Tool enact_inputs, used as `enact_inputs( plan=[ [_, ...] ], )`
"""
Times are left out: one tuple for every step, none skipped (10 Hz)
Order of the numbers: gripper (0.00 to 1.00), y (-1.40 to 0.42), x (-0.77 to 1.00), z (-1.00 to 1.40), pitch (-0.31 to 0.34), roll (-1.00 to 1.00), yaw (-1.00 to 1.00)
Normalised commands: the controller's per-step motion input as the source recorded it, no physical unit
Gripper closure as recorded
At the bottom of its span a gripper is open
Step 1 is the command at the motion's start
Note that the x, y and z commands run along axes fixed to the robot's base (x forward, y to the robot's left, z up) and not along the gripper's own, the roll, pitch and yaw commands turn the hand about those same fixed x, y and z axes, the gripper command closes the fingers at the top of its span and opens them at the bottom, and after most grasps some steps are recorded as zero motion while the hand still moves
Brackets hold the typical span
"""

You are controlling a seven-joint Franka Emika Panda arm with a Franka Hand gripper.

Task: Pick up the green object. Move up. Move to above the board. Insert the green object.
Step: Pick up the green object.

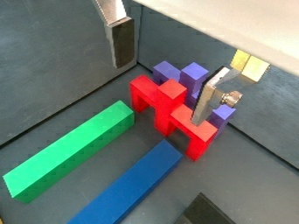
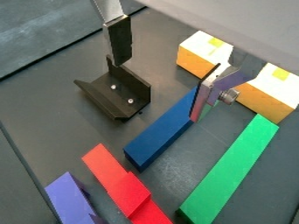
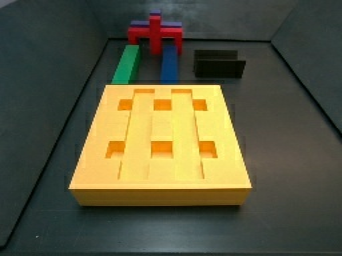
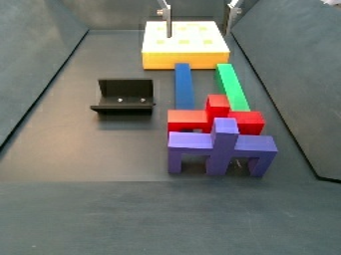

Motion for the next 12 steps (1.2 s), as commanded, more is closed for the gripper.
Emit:
enact_inputs(
  plan=[
    [0.0,0.0,0.0,0.0,0.0,0.0,-0.01],
    [0.0,0.0,0.0,0.0,0.007,0.02,-0.11],
    [0.0,-0.33,-0.23,-0.4,-0.083,0.0,-0.27],
    [0.0,-0.71,-0.42,-0.68,-0.131,0.04,-0.15],
    [0.0,-0.74,-0.57,-0.86,-0.096,0.02,-0.11],
    [0.0,-0.68,-0.62,-0.95,-0.094,0.01,-0.12],
    [0.0,-0.5,-0.78,-0.89,-0.089,0.06,-0.07],
    [0.0,-0.17,-1.0,-0.79,-0.144,0.1,-0.03],
    [0.0,0.03,-1.0,-0.76,-0.201,0.05,-0.02],
    [0.0,0.14,-0.89,-0.67,-0.209,0.02,0.0],
    [0.0,0.04,-0.66,-0.67,-0.243,0.03,0.0],
    [0.0,-0.07,0.0,-0.48,-0.156,0.08,0.09]
  ],
)
